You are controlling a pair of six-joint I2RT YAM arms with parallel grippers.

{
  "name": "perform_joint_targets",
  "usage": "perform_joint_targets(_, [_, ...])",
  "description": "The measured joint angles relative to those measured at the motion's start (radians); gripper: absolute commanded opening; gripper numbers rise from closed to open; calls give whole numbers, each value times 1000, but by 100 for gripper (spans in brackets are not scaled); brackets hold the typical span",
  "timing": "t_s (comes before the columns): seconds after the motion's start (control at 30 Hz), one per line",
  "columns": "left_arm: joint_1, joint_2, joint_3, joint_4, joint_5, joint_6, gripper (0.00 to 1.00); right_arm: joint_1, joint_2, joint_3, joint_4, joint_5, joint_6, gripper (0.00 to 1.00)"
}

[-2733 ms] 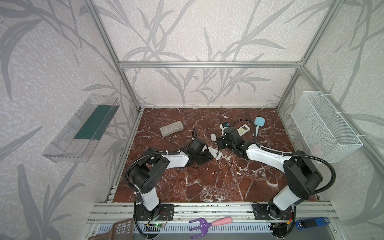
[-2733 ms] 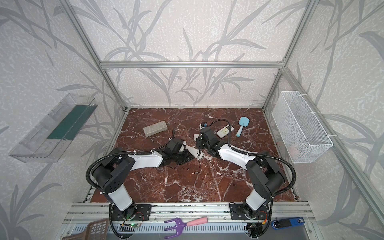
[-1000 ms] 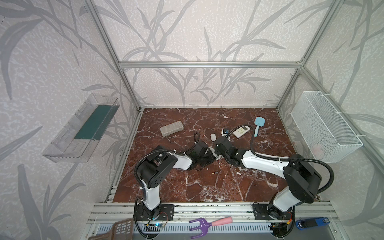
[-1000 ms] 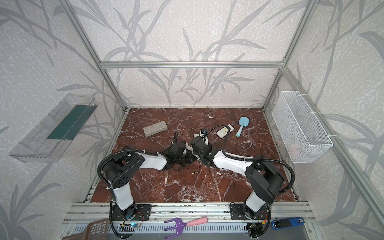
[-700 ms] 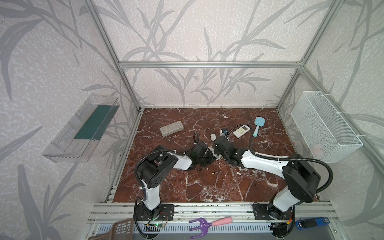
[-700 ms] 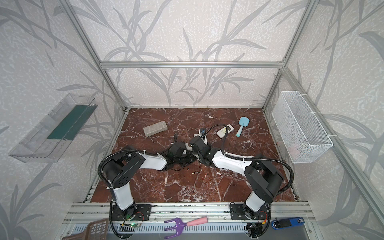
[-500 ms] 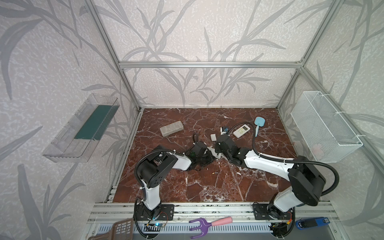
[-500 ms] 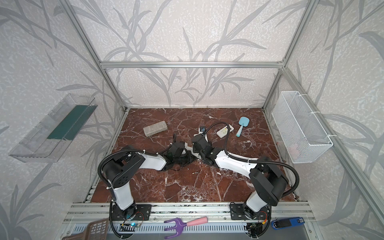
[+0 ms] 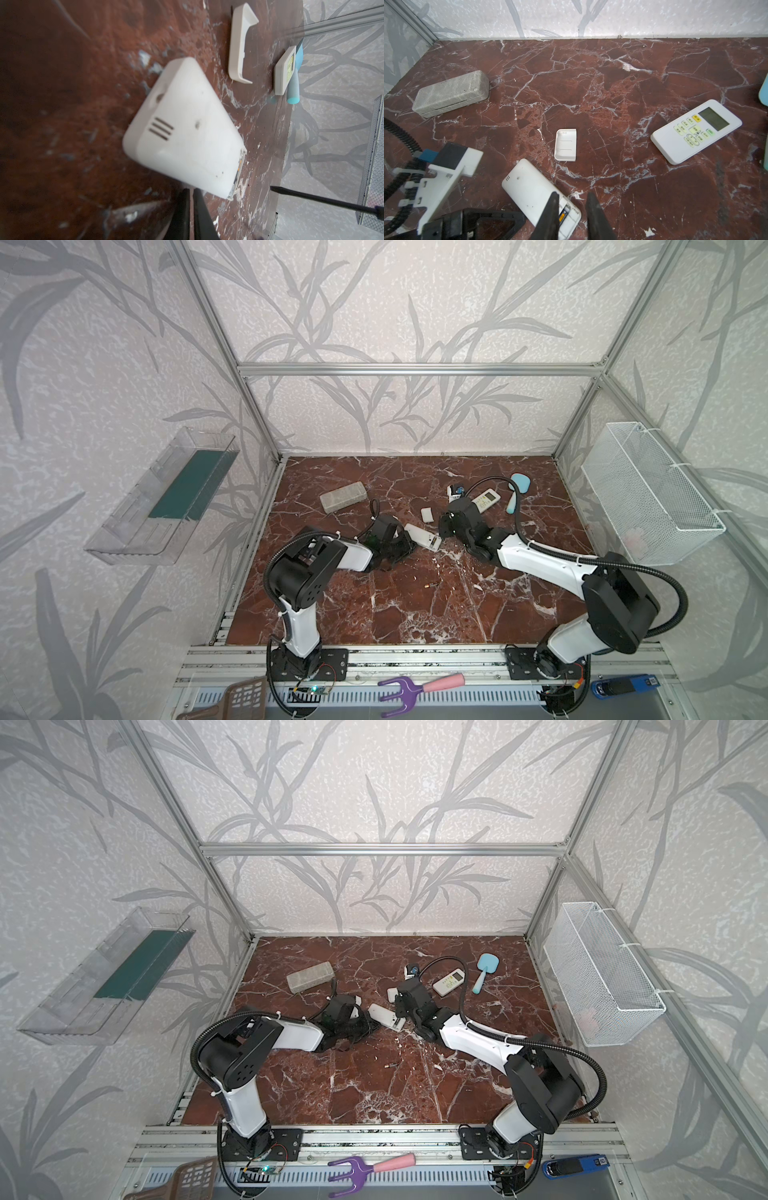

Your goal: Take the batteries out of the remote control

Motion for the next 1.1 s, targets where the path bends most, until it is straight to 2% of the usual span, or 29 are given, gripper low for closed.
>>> perform_joint_targets(0.2, [11,0,0,0,0,8,11,-61,114,116,14,-44,-53,0])
perform_joint_targets(0.47, [32,6,18,-21,12,25,11,-64,230,158,26,-122,-82,0])
perform_joint_targets(0.8, [64,26,62,-53,17,53,12,-59,206,94,74,-202,-44,0])
perform_joint_targets(1.1, [65,26,62,-50,20,56,16,1,186,72,72,-241,-7,0])
